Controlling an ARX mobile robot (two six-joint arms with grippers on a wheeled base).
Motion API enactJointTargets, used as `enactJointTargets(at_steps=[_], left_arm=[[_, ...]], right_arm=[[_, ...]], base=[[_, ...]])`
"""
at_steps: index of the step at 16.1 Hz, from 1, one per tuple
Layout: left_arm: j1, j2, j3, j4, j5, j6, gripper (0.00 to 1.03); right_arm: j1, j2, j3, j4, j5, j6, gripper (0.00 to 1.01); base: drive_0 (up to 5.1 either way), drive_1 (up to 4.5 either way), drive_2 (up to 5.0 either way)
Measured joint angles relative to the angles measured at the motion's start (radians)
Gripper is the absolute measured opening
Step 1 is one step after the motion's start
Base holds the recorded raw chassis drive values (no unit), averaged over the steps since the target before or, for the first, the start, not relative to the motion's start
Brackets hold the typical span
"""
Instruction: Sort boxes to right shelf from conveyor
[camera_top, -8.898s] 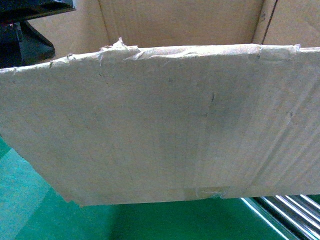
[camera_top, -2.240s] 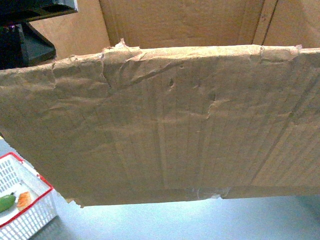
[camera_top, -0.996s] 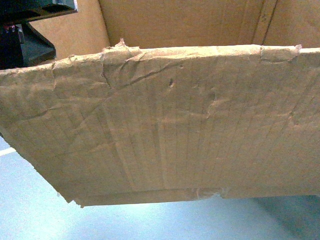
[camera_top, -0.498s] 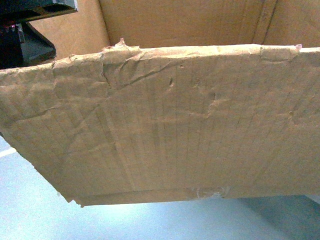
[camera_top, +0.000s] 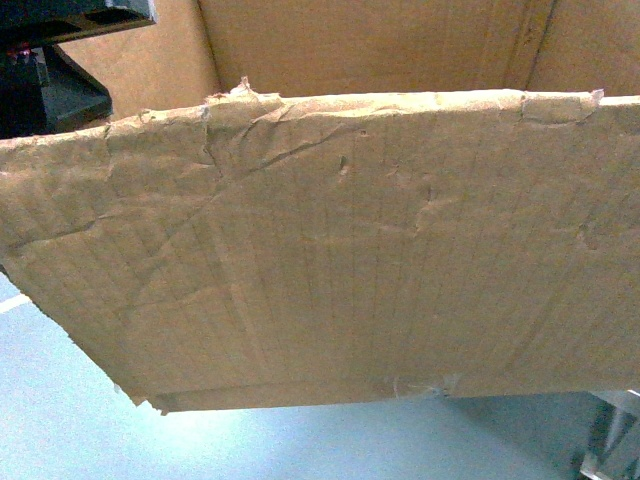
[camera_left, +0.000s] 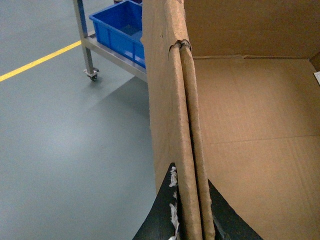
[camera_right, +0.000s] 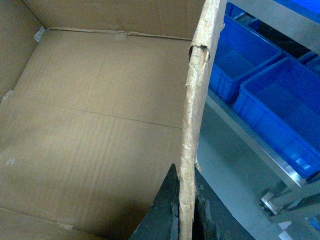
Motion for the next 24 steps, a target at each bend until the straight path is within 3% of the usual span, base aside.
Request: enactJointTargets(at_steps=[24], left_arm=[[0.0, 0.0, 0.0, 0.0, 0.0, 0.0, 0.03]], right_arm=[[0.0, 0.0, 0.0, 0.0, 0.0, 0.0, 0.02]], base=[[-1.6, -1.63, -1.6]])
